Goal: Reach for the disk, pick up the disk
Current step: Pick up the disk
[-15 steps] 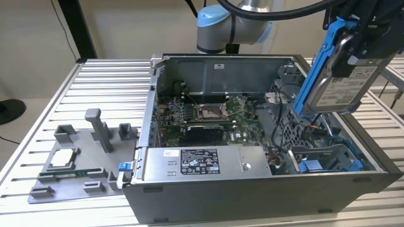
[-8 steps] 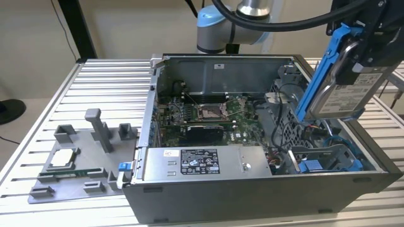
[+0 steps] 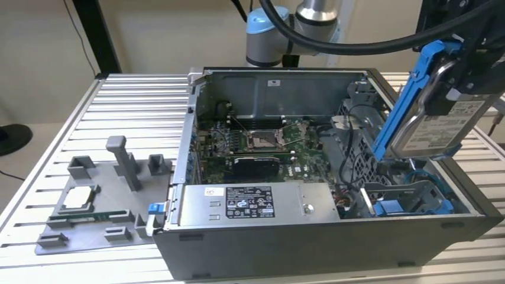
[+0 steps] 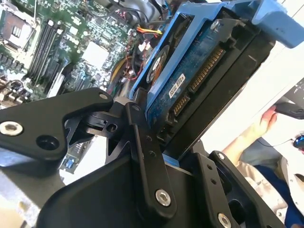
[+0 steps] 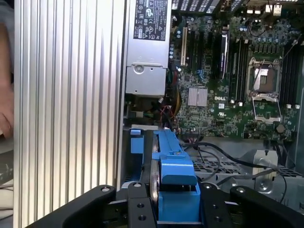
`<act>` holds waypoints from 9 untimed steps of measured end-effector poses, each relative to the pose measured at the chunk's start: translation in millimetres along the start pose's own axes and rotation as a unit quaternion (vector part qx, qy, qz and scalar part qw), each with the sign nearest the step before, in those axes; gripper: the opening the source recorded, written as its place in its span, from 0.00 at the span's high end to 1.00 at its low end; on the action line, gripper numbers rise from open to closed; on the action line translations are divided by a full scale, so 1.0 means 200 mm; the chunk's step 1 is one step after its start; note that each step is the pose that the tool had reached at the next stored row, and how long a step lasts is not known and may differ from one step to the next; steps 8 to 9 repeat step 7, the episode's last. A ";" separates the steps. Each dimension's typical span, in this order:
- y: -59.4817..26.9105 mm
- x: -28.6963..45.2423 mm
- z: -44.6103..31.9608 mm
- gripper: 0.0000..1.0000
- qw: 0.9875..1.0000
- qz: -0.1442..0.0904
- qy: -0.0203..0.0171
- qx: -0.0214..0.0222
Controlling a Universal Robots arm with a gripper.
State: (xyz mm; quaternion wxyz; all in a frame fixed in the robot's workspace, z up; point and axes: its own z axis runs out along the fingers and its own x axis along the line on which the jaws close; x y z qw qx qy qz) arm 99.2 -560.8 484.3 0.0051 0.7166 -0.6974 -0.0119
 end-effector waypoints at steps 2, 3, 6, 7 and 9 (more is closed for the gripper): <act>0.000 0.002 0.000 1.00 1.000 0.000 0.000 0.000; 0.000 0.002 0.000 1.00 1.000 0.000 0.000 0.000; 0.000 0.004 0.000 1.00 1.000 0.000 0.000 0.000; 0.000 0.004 0.000 1.00 1.000 0.000 0.000 0.000; 0.000 0.004 0.000 1.00 1.000 0.000 0.000 0.000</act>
